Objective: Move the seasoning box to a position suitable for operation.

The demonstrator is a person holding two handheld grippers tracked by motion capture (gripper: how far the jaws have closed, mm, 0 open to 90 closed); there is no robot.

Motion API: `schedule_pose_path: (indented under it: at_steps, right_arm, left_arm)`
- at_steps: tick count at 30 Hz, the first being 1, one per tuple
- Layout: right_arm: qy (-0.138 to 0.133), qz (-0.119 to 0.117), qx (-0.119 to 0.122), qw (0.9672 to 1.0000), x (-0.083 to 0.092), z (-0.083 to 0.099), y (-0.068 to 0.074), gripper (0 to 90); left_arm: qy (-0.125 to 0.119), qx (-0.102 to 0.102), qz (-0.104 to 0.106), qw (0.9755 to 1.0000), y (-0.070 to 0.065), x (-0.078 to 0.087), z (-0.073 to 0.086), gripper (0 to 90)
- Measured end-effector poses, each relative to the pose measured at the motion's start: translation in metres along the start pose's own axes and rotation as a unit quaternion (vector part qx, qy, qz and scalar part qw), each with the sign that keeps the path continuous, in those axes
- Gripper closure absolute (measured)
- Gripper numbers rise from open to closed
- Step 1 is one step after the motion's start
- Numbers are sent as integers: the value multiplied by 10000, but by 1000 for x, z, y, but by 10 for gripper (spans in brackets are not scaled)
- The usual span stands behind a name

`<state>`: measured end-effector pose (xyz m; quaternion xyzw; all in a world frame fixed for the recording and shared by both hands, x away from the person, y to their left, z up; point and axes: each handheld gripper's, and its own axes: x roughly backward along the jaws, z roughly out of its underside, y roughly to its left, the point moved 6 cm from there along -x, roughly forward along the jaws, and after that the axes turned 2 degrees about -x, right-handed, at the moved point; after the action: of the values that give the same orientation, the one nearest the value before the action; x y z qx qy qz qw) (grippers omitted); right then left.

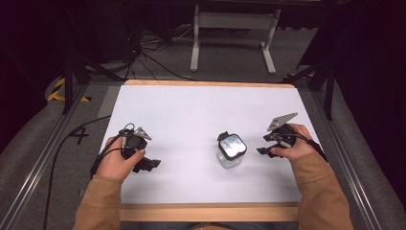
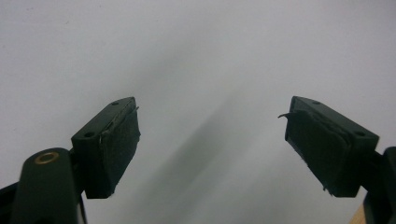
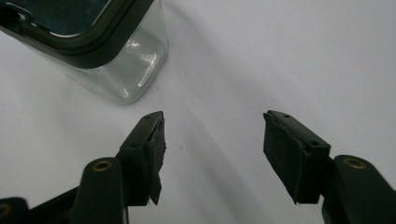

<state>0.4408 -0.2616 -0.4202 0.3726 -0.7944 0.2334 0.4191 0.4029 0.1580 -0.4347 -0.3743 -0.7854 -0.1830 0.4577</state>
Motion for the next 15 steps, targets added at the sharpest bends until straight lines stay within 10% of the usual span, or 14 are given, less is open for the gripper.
schedule_pose_path:
  at_steps: [15]
  right_arm:
    - [-1134,-351,-155,9928,3,-22,10,890]
  left_arm:
    - [-160,-183,116,9996,-10,3,-7,183]
